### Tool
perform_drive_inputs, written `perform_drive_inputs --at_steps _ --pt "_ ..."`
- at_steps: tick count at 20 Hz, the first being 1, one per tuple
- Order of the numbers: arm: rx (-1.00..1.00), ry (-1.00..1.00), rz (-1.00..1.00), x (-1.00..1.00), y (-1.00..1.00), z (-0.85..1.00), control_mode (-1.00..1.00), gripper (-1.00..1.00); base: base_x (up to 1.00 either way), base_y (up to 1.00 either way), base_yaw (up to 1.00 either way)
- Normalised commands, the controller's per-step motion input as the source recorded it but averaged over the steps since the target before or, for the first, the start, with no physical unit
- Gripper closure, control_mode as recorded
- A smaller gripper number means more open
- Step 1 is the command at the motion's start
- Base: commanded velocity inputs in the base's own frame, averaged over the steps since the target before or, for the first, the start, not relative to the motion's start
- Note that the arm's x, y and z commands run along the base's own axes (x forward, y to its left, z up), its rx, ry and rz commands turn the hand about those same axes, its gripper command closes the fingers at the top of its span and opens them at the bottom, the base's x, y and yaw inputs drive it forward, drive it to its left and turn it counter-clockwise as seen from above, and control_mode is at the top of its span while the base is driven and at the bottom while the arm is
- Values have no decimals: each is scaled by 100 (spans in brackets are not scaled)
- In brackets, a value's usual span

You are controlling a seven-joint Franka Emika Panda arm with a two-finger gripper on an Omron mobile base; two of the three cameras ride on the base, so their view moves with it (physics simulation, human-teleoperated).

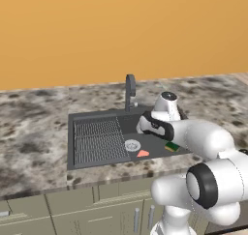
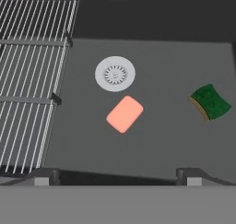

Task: Pick up the bar soap and sponge from the sink, and place them back in the cabinet, and close the cabinet doors.

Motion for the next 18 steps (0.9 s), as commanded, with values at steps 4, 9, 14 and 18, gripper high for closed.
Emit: perform_drive_inputs --at_steps 4,9,14,18 --pt "0 0 0 17 0 -27 -100 -100 0 0 0" --pt "0 0 0 16 0 -25 -100 -100 0 0 0" --pt "0 0 0 15 0 -24 -100 -100 0 0 0" --pt "2 0 0 12 0 -26 -100 -100 0 0 0"
